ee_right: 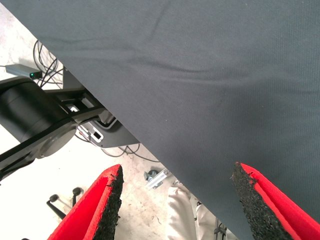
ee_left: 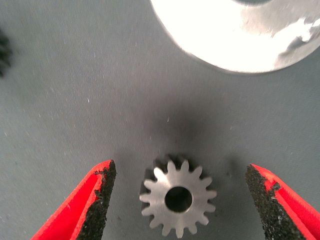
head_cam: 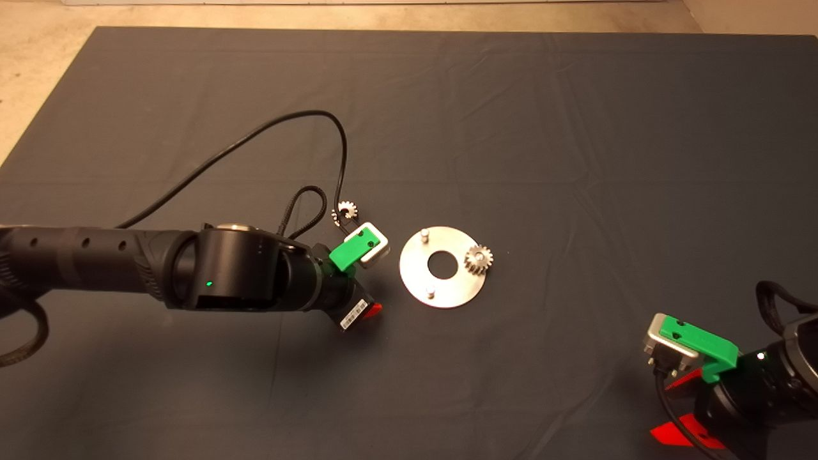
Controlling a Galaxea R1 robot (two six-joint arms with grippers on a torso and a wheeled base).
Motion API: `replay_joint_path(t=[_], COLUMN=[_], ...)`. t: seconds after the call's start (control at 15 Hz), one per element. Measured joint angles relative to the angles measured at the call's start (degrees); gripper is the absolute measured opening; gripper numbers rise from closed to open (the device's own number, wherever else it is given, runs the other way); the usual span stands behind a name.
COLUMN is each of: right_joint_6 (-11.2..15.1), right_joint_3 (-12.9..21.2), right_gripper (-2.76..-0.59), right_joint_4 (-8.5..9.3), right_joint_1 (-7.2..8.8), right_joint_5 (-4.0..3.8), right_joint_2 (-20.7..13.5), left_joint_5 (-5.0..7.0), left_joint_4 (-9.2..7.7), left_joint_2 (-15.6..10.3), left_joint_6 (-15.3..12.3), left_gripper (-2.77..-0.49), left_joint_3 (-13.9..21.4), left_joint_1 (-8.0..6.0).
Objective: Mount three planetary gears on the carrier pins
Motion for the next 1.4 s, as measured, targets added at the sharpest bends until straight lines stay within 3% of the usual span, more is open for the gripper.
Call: replay_joint_path(t=[0.6,0.8,0.87,1.07,1.4], right_joint_6=[0.00,-0.02,-0.02,-0.02,-0.02], right_joint_3=[0.00,0.00,0.00,0.00,0.00], right_gripper=[-1.75,-1.75,-1.75,-1.75,-1.75], right_joint_4=[0.00,0.00,0.00,0.00,0.00], right_joint_1=[0.01,0.00,0.01,0.00,0.00], right_joint_5=[0.01,-0.03,0.00,0.00,-0.03], right_joint_2=[-0.13,-0.13,-0.13,-0.13,-0.13], left_joint_5=[-0.11,-0.17,-0.16,-0.16,-0.16], left_joint_4=[1.46,1.83,1.85,2.04,3.64], left_joint_2=[-0.57,-0.57,-0.57,-0.57,-0.57], left_joint_6=[0.04,0.04,0.05,0.04,0.04], left_gripper=[-1.44,-1.46,-1.57,-1.59,-1.81], left_joint_3=[0.01,0.01,0.01,0.01,0.01], left_joint_1=[1.95,3.39,3.46,3.47,3.47])
